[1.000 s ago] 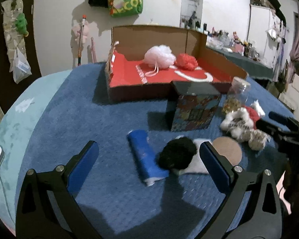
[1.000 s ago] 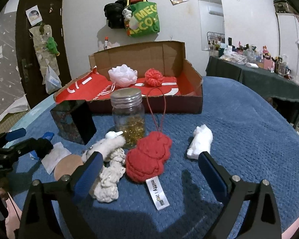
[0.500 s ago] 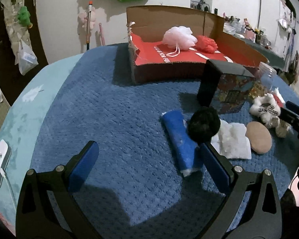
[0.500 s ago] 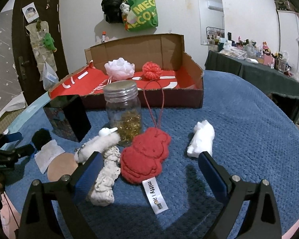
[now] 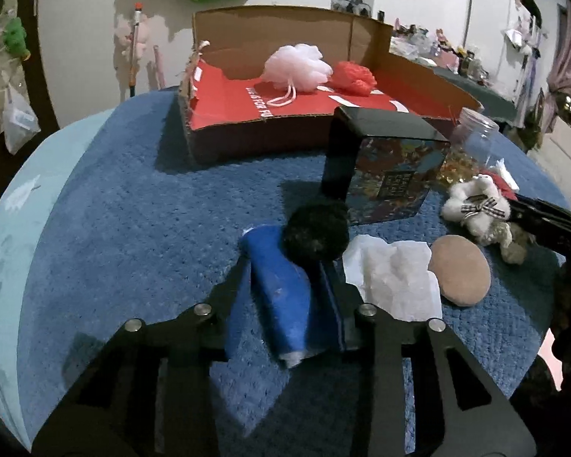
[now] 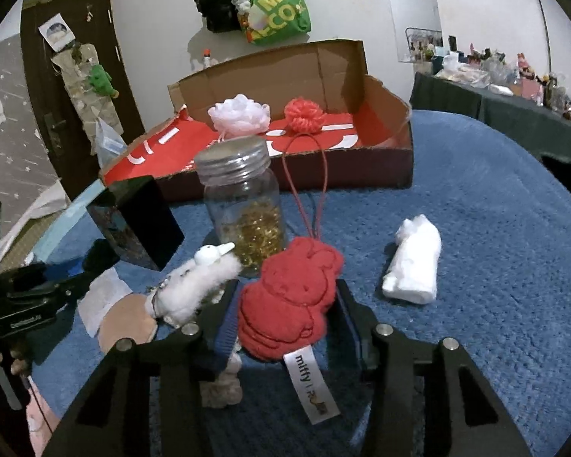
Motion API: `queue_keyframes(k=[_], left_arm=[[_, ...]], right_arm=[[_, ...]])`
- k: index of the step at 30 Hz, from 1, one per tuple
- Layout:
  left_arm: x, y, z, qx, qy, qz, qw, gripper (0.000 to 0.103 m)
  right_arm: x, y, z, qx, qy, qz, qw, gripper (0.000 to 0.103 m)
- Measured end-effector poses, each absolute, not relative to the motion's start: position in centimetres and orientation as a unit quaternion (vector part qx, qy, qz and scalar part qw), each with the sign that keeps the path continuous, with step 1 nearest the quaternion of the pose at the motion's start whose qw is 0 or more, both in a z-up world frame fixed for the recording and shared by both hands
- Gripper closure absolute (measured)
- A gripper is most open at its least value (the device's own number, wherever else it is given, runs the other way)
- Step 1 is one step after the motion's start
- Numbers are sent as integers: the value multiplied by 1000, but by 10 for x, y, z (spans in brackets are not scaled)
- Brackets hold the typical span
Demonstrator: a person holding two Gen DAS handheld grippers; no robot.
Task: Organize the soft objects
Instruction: 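Grasp the red miffy plush bunny with the right gripper while the left gripper grasps the blue rolled cloth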
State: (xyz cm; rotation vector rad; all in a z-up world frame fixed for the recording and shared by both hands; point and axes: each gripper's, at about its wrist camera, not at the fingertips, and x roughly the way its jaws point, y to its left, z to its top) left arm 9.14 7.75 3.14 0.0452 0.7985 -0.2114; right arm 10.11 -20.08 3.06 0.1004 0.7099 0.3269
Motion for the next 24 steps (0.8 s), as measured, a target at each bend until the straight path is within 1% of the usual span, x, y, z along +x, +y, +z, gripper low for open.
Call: queue_keyframes(k=[3,9,17,24], left_arm=[[85,78,33,15,383,-97,919,76],[69,78,48,8,364,-98,926,78],[54,68,68,6,337,-121,934,79],[53,49,70,10,335,-148,930,79]], right_arm=[[94,-203,35,56,333,164,927,55],[82,-198,53,40,305,164,937,55],[73,-198,67,38,288,171,941,55],[69,-199,66,39,292,177,939,55]])
